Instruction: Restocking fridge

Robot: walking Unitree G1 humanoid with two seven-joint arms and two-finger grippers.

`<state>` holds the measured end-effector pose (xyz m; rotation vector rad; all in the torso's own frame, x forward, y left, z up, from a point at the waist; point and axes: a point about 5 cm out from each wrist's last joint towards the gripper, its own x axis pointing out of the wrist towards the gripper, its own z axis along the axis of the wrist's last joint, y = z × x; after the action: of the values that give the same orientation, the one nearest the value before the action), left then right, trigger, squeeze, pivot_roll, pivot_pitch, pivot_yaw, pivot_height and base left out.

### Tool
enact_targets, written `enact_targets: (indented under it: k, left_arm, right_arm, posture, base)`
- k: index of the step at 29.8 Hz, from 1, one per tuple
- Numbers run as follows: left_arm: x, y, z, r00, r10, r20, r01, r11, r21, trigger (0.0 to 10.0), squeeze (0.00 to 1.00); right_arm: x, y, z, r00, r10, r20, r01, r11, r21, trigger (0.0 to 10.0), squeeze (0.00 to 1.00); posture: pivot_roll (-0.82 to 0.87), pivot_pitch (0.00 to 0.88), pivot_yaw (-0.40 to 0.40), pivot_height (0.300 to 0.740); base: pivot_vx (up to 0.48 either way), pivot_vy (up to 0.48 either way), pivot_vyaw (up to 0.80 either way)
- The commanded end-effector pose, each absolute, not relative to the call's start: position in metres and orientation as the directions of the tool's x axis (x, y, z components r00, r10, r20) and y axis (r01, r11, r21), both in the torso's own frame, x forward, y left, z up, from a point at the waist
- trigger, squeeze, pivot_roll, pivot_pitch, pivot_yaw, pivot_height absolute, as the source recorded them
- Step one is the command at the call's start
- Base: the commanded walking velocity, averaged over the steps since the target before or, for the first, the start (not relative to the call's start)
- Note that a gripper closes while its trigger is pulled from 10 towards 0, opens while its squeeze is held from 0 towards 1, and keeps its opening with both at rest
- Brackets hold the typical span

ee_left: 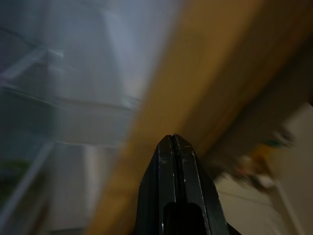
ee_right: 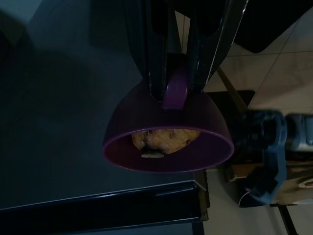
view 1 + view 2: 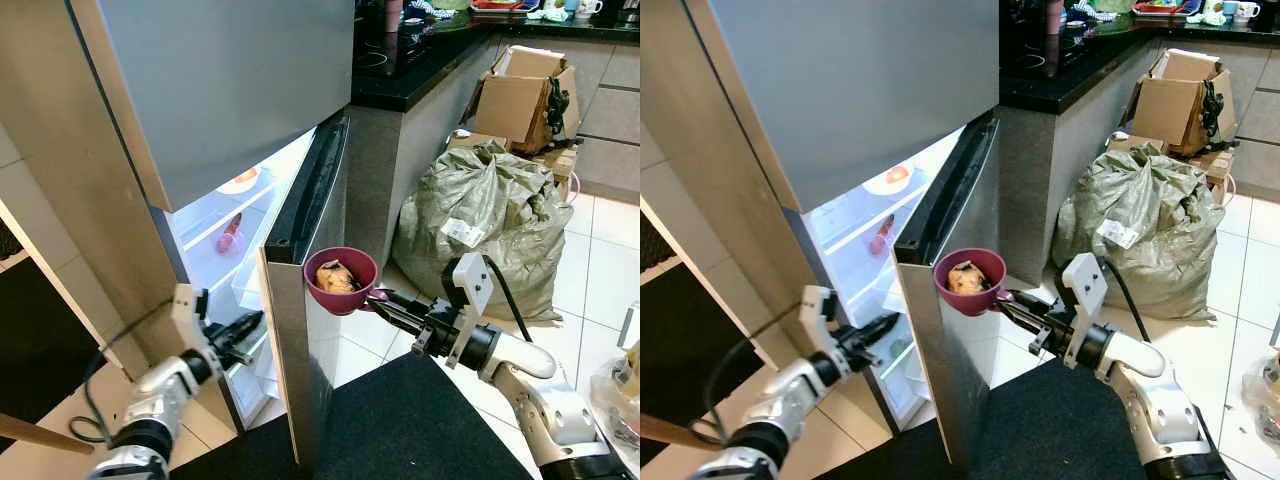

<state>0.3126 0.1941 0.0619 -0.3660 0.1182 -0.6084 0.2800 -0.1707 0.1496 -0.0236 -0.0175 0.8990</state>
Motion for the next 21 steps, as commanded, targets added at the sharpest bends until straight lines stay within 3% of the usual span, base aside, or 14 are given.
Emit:
enact_targets:
  k: [1,4,10,15,19,21]
  left_arm:
    - [0.318,0.207,0.070,0.860,-0.510,0.002,0.484,0.815,-0.318,10.0,0.00]
    - [0.330,0.221,0.087,0.934,-0.353,0.054,0.354,0.895,-0.272,10.0,0.00]
    - [0.337,0.222,0.096,0.958,-0.274,0.086,0.287,0.915,-0.283,10.0,0.00]
    - [0.340,0.212,0.094,0.956,-0.282,0.083,0.294,0.906,-0.303,10.0,0.00]
    - [0.344,0.173,0.086,0.932,-0.360,0.052,0.358,0.884,-0.301,10.0,0.00]
    - [0.344,0.167,0.086,0.928,-0.369,0.047,0.366,0.881,-0.301,10.0,0.00]
  right_arm:
    - [0.283,-0.167,0.154,0.608,0.794,0.022,-0.792,0.608,-0.047,10.0,0.00]
    - [0.284,-0.167,0.155,0.607,0.795,0.024,-0.793,0.607,-0.049,10.0,0.00]
    - [0.284,-0.166,0.155,0.613,0.790,0.024,-0.788,0.613,-0.051,10.0,0.00]
    - [0.285,-0.167,0.154,0.622,0.783,0.015,-0.782,0.622,-0.052,10.0,0.00]
    - [0.286,-0.167,0.153,0.629,0.777,0.006,-0.776,0.628,-0.052,10.0,0.00]
    - [0.286,-0.167,0.153,0.630,0.776,0.005,-0.775,0.630,-0.052,10.0,0.00]
  posture:
    - [-0.12,0.000,0.026,0.740]
    - [-0.12,0.000,0.028,0.740]
    - [-0.13,0.000,0.029,0.740]
    - [-0.13,0.000,0.028,0.740]
    - [-0.13,0.001,0.025,0.740]
    - [-0.13,0.001,0.025,0.740]
  base:
    - [0.000,0.000,0.00]
    - [0.000,0.000,0.00]
    - [0.000,0.000,0.00]
    - [0.000,0.000,0.00]
    - [0.000,0.000,0.00]
    - [0.000,0.000,0.00]
